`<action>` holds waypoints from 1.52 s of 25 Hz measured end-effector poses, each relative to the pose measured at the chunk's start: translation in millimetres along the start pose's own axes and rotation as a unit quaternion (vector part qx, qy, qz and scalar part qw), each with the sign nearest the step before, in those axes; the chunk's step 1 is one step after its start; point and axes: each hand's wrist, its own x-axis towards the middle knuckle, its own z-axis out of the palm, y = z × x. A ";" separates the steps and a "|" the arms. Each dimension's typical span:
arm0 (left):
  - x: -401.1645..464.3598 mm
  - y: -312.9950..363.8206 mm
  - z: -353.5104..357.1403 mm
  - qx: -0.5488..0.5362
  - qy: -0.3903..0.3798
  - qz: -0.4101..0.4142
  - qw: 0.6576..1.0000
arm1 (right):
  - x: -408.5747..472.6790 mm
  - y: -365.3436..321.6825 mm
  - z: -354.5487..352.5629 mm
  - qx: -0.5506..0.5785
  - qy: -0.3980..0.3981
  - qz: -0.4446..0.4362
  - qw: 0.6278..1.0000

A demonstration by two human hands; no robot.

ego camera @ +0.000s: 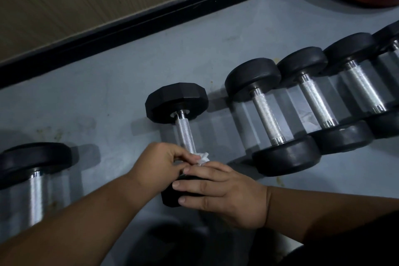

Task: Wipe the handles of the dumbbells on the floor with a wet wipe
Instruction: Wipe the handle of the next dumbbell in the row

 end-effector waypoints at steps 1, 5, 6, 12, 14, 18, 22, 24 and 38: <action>-0.9 -1.2 -0.4 0.009 -0.010 0.002 1.000 | 0.7 0.0 -0.2 0.006 0.001 0.000 1.000; 12.8 -5.8 -9.0 0.146 -0.013 0.045 0.988 | -0.7 0.7 -3.3 0.040 0.034 0.021 0.998; 17.4 -5.3 -10.1 0.148 0.008 0.049 0.988 | -1.8 0.7 -3.9 0.038 0.042 0.026 0.998; 61.6 -2.1 -31.8 0.107 0.153 0.044 0.981 | -2.3 -1.1 -3.5 0.045 0.047 0.033 0.997; 66.0 -3.5 -32.8 0.105 0.167 0.050 0.979 | -3.4 -0.5 -5.0 0.050 0.050 0.038 0.997; 46.8 -4.9 -20.2 0.033 0.151 0.047 0.987 | -9.7 -0.8 -3.5 0.063 0.045 0.041 0.996; 18.7 -8.7 -10.0 0.038 0.047 0.046 0.997 | -9.0 -1.1 -1.8 0.068 0.040 0.048 0.996; 8.4 -10.0 -6.2 0.061 -0.004 0.055 0.997 | -7.8 -1.4 0.2 0.070 0.043 0.042 0.996; 28.7 -7.1 -25.5 0.071 0.053 0.055 0.995 | 1.9 -2.2 3.3 0.056 0.044 0.023 0.997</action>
